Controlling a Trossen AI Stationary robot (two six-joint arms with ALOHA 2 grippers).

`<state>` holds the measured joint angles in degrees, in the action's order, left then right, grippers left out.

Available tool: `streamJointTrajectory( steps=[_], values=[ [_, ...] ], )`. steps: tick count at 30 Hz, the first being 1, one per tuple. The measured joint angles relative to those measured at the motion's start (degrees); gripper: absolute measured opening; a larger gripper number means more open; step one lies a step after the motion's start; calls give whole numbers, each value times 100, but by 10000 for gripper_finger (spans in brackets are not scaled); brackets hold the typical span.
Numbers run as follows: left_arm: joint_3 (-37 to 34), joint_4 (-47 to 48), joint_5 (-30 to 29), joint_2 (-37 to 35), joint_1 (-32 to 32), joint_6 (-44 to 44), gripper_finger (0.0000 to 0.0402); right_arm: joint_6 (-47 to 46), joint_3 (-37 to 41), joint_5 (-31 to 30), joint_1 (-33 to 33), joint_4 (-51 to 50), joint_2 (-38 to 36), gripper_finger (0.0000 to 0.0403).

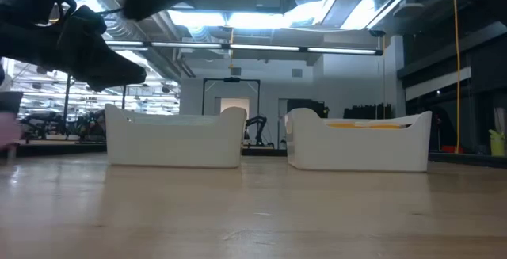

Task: Pick and place medicine bottles into bin by pill shape (circle, oval)
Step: Put the small pink pill bottle into the left white bin

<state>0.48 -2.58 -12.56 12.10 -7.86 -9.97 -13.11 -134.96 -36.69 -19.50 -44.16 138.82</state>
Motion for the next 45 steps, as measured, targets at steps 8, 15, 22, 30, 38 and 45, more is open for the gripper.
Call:
streamJointTrajectory(
  steps=[8,15,22,30,38,45],
  values=[
    [1,1,0,0,2,3,194,-503,2,59,310,-706,-159,30],
    [0,1,0,0,1,5,194,-363,48,462,367,-661,-152,29],
    [-1,1,0,0,2,5,194,65,48,2031,365,-454,-152,30],
    [0,0,0,-1,0,5,194,119,56,3925,362,353,50,65],
    [1,-3,0,0,2,5,194,8,79,4652,326,1462,744,222],
    [1,1,0,0,0,3,194,-108,76,4883,175,2036,993,278]
  ],
)
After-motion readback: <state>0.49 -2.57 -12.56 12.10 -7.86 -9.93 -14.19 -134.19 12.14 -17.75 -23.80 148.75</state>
